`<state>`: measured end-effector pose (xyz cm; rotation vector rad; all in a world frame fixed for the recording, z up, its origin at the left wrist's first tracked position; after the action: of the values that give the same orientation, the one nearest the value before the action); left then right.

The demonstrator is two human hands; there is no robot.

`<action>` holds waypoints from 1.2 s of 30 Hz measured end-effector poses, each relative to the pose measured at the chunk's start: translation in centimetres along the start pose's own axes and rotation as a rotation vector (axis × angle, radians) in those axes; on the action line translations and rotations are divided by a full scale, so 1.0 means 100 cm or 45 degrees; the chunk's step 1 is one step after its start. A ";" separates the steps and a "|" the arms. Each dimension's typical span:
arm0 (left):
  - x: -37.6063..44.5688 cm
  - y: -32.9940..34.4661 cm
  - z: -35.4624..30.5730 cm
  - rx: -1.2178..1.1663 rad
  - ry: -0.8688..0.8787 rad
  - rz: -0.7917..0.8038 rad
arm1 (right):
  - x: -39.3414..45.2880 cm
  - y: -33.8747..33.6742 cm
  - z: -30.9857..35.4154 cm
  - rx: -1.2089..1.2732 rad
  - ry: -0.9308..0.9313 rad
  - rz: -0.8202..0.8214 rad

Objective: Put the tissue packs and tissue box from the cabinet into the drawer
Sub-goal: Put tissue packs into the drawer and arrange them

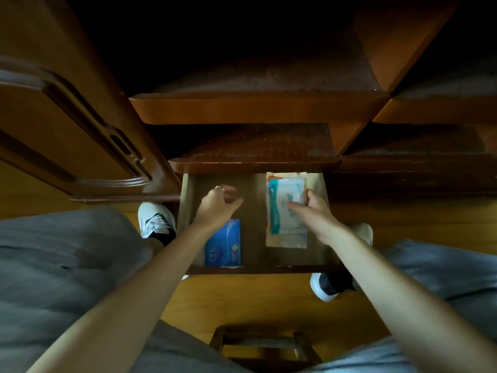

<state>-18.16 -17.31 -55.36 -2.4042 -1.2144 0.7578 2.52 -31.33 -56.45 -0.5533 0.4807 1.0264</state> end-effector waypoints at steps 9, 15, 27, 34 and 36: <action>-0.010 0.002 0.060 0.628 0.089 0.111 | 0.041 0.003 -0.056 -0.080 0.207 -0.066; -0.027 0.038 0.080 0.937 0.172 0.494 | 0.054 0.056 -0.088 -0.291 0.373 0.173; -0.017 0.044 0.077 1.077 0.149 0.479 | 0.066 0.082 -0.103 -0.463 0.408 0.116; -0.015 0.059 0.068 1.181 0.140 0.487 | 0.049 0.010 -0.114 -0.721 0.628 -0.121; -0.013 0.060 0.066 1.180 0.123 0.479 | 0.048 0.004 -0.112 -0.896 0.551 -0.160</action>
<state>-18.92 -21.47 -63.31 -1.8291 -0.2319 1.0060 2.92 -35.12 -68.05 -1.4350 0.4469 0.9425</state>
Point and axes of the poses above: each hand's wrist, its own x-axis towards the middle knuckle, its own y-axis out of the palm, z = x × y, the point moved 6 cm from there along x, towards the middle knuckle, and after that the axes turned 4 degrees about y, right-handed, at the moved point
